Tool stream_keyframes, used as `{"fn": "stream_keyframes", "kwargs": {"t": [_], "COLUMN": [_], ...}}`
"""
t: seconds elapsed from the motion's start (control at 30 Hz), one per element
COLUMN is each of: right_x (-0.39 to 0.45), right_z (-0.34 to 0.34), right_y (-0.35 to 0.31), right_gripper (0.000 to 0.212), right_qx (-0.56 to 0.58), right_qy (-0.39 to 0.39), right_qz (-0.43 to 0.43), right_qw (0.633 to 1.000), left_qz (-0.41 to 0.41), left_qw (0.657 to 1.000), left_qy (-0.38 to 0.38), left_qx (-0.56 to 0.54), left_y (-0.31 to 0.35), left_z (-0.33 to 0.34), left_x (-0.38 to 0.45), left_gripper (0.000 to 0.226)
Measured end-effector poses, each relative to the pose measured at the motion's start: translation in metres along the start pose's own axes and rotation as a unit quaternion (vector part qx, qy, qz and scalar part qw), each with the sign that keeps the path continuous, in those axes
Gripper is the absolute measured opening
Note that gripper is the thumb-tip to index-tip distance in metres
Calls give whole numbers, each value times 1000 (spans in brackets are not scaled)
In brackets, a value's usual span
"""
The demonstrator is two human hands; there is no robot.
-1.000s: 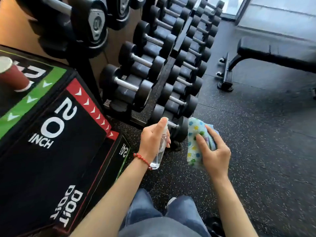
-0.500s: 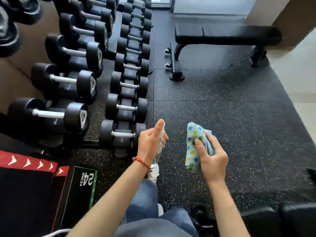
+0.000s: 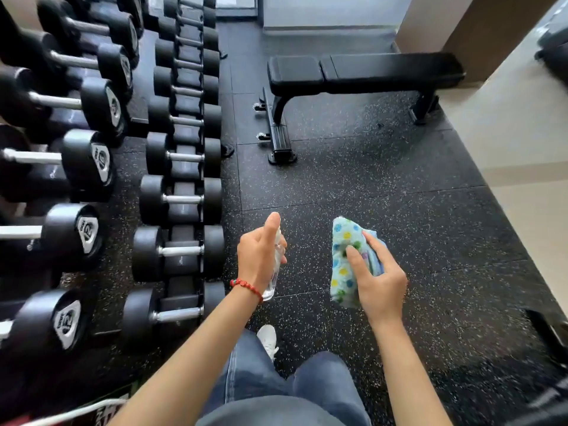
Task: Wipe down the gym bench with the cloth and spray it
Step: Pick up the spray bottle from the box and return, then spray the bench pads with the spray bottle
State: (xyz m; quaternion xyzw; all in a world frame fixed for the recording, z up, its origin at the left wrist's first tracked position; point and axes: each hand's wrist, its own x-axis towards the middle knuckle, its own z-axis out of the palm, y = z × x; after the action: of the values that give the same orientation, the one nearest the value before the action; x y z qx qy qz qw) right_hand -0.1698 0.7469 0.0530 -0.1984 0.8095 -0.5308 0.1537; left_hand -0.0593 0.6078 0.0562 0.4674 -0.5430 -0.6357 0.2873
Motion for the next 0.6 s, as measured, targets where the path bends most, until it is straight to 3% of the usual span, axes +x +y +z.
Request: {"fn": "stream_keyframes", "kwargs": {"t": [0.4, 0.6], "right_x": [197, 322], "right_z": [0, -20], "right_y": [-8, -23], "right_gripper": [63, 49], "right_qx": [1, -9], "right_qy": [-27, -28], "right_qz": [-11, -25], "right_qw": [1000, 999], "left_qz": [-23, -18], "left_qw": [999, 998], "left_qy": [39, 56], "left_qx": [1, -10], "left_y": [40, 79], "left_z": [105, 173], "left_x": [144, 218], "left_gripper": [58, 61]}}
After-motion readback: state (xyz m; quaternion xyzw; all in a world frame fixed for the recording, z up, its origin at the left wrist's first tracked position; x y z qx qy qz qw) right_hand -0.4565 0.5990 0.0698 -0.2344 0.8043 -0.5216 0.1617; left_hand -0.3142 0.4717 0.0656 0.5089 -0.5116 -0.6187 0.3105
